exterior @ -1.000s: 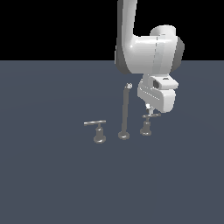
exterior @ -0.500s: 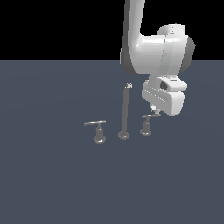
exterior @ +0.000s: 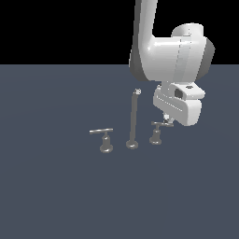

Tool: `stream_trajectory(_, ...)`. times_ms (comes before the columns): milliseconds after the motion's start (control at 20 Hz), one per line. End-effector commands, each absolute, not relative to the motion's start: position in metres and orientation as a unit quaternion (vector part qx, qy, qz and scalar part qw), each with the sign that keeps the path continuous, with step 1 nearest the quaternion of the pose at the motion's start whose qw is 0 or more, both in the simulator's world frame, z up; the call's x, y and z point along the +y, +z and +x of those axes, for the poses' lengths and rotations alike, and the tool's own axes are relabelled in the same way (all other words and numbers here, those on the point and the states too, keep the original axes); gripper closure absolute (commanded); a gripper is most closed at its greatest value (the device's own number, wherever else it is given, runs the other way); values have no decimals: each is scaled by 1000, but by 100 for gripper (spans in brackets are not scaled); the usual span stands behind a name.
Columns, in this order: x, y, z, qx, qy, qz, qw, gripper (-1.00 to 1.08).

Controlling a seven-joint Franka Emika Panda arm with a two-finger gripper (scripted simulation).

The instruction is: Turn on the faucet by rotating a designated handle.

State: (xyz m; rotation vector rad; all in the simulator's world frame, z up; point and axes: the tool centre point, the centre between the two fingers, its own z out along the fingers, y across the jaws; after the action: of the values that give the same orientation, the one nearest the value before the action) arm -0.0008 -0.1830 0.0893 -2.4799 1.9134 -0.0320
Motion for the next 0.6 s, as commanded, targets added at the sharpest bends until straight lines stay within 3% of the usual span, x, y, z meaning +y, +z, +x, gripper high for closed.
stream_trajectory(0,-185,89,-20,614,-1,-789,1,108)
stream_trajectory(550,-177,89,-38,614,-5,-789,2,108)
